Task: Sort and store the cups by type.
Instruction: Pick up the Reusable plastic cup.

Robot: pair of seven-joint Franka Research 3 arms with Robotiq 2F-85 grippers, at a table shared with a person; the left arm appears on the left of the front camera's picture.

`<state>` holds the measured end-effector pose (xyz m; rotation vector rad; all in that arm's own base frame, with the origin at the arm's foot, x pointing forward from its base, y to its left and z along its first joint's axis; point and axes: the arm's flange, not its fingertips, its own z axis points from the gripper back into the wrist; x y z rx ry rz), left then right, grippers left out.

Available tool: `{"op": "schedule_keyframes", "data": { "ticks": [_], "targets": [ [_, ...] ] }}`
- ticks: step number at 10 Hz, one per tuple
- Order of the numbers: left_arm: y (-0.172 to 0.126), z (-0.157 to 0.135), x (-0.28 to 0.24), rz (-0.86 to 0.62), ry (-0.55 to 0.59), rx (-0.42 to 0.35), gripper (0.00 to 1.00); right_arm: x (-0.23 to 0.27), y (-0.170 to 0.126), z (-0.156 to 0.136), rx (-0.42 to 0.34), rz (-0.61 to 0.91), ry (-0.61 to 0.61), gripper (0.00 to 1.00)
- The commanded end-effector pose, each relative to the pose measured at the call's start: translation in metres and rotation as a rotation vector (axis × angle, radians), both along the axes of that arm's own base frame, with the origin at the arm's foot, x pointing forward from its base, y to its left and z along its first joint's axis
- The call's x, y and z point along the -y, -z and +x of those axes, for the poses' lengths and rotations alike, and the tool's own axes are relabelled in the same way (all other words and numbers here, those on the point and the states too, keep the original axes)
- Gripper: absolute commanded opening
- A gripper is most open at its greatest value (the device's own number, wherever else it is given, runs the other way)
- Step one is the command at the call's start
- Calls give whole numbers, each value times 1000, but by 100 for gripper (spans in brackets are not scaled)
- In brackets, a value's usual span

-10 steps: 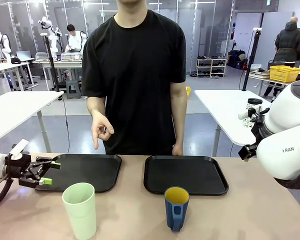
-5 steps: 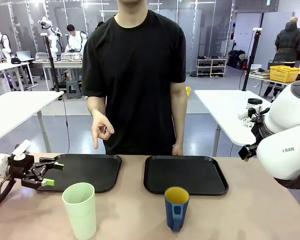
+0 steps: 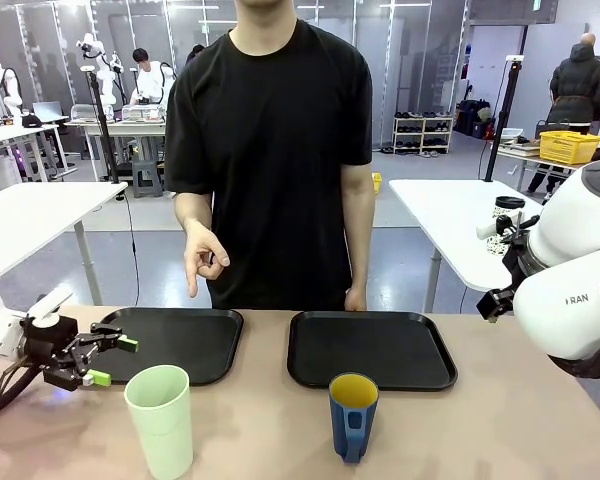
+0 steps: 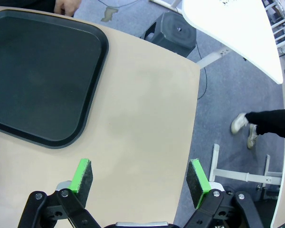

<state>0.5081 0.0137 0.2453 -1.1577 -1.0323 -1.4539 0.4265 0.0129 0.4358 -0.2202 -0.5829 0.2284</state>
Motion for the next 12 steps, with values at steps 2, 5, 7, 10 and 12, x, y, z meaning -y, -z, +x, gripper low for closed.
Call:
{"op": "schedule_keyframes", "data": {
  "ticks": [2, 5, 7, 10, 12],
  "targets": [
    [12, -45, 15, -58, 33, 52, 100, 1, 1, -1, 0, -3, 0, 100],
    [-3, -9, 9, -10, 14, -5, 100, 1, 1, -1, 0, -3, 0, 100],
    [-3, -9, 9, -10, 14, -5, 100, 1, 1, -1, 0, -3, 0, 100],
    [2, -41, 18, 12, 27, 9, 100, 1, 1, -1, 0, -3, 0, 100],
    [5, -62, 17, 24, 52, 35, 100, 1, 1, -1, 0, -3, 0, 100]
  ]
}}
